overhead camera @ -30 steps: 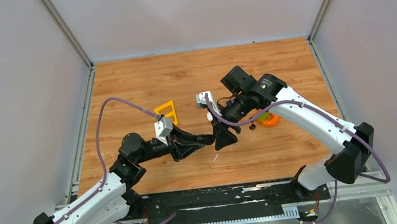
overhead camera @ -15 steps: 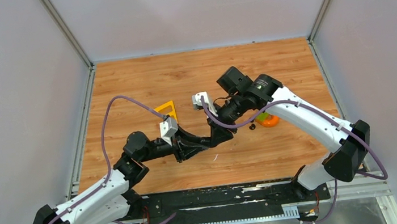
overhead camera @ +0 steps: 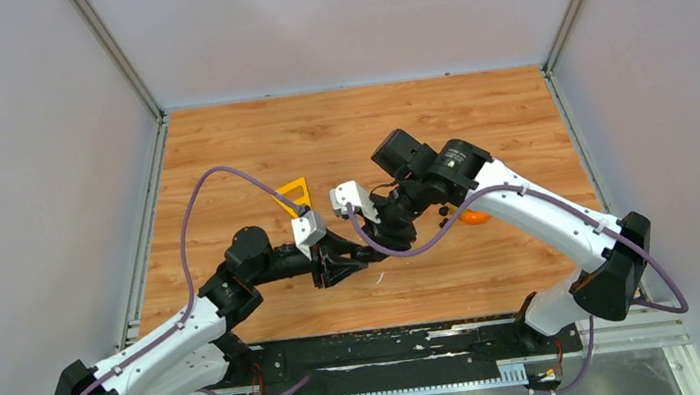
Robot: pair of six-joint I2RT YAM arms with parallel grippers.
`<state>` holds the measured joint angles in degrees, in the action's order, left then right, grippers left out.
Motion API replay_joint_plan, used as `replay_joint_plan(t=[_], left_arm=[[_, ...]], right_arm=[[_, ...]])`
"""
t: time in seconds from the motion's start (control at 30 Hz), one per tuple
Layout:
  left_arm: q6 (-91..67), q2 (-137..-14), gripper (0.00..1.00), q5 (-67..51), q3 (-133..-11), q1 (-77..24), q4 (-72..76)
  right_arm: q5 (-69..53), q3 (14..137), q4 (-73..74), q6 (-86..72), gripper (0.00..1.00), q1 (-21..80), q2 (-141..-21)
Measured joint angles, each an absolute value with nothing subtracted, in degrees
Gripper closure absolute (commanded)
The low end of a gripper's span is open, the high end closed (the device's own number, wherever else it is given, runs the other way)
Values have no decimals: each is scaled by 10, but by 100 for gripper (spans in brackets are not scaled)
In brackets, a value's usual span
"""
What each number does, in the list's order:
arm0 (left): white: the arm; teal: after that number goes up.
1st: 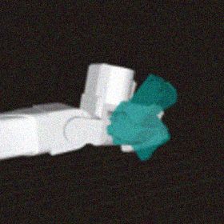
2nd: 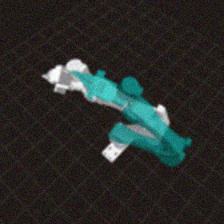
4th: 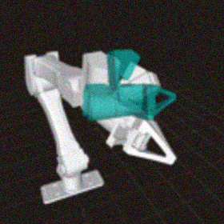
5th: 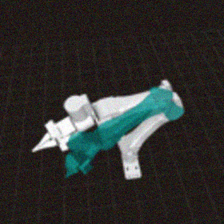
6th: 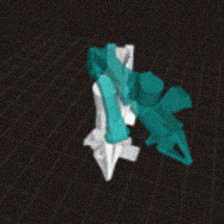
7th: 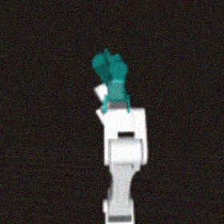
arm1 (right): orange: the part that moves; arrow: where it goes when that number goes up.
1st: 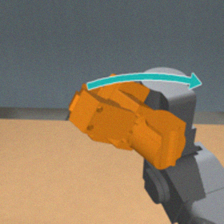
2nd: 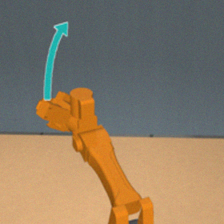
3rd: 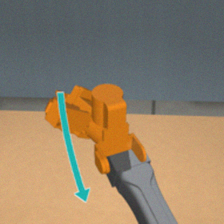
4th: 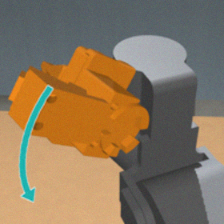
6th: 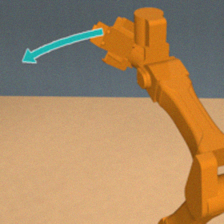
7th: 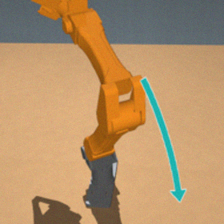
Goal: Insert the wireless bluetooth earbuds into the charging case
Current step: Pass from the left arm to the right, then open the charging case at the center of the board.
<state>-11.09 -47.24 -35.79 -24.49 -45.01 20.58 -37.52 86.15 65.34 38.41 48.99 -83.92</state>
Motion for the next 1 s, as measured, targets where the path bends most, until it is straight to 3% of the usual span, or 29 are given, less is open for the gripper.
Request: replay_joint_plan(t=[0.77,1.0], left_arm=[[-52,-474,54,-316,-249,-484,162],[-68,-475,64,-311,-249,-485,197]], right_arm=[[-311,880,661,402,100,517,-839],[-309,880,661,399,100,517,-839]])
